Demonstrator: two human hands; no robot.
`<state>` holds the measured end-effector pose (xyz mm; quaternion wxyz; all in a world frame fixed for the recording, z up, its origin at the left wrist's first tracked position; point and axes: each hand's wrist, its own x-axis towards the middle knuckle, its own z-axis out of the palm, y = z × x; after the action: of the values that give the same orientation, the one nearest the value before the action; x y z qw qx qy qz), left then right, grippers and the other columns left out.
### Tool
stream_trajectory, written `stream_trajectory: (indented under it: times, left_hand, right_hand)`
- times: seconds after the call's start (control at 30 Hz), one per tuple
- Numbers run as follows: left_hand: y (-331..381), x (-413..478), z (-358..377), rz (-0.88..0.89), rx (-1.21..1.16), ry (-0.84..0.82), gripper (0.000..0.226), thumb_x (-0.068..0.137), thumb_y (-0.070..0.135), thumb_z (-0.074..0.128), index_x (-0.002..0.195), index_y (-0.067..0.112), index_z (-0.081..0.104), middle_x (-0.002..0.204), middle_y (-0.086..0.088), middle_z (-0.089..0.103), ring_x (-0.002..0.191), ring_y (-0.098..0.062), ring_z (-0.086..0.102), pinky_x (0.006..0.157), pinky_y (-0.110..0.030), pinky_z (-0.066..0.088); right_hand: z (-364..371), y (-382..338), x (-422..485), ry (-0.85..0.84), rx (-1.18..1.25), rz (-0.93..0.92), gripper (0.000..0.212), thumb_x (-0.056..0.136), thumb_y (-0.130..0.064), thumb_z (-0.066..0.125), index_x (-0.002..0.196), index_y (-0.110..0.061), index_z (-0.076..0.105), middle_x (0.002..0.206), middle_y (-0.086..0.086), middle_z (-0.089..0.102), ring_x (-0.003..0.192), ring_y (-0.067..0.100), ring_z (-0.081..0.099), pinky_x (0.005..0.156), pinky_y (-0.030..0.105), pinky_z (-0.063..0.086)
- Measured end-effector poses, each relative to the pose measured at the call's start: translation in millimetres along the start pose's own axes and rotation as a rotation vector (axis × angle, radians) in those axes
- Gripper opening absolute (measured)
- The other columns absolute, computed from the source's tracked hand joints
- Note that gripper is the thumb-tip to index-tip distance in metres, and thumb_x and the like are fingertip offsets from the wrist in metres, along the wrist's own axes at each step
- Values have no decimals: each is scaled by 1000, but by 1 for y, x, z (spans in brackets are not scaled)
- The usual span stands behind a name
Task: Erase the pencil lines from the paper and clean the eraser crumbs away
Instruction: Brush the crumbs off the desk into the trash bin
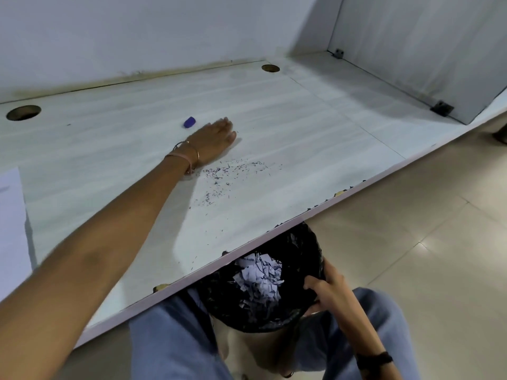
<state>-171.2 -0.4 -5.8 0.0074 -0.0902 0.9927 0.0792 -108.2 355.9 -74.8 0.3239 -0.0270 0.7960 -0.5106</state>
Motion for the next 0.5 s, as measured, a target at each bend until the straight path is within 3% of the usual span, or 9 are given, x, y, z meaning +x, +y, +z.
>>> stream_trajectory:
  times: [0.13,0.27,0.33,0.4,0.47,0.5]
  left_hand:
    - [30,-35,-5,292,-105,-104,73,98,58,14,157,15,14,159,9,4,148,-4,7,122,-25,1]
    - [0,1,-6,57,15,38,61,105,38,27,148,-4,22,158,-22,22,145,-32,29,119,-48,21]
    - [19,3,-7,152,27,-35,60,104,39,22,150,-1,22,160,-15,21,146,-26,28,119,-43,16]
    - [47,-2,-2,308,-9,-133,60,104,38,18,156,9,13,160,2,10,147,-10,13,120,-32,3]
    - [53,8,0,348,-42,-83,58,106,34,21,156,9,6,162,0,5,147,-9,7,122,-35,1]
    - [47,22,3,262,-21,-15,57,107,29,24,155,4,6,163,-8,5,149,-15,7,123,-41,4]
  right_hand:
    - [-4,1,4,2,-17,12,35,82,12,49,107,-13,52,77,6,62,47,15,65,39,28,51]
    - [-10,3,7,8,-10,17,29,81,11,50,101,-11,52,75,7,61,48,17,66,40,28,51]
    - [-11,3,7,7,-1,20,29,82,10,50,101,-12,52,77,7,61,49,17,66,41,29,51]
    - [-13,5,8,29,-5,30,29,82,10,50,102,-11,52,79,9,61,48,17,66,41,31,52]
    - [-14,6,9,43,-12,29,30,81,8,50,103,-13,53,79,11,62,50,22,67,46,41,56]
    - [-15,6,8,46,-16,22,30,81,8,51,102,-15,53,77,10,62,51,23,67,47,44,56]
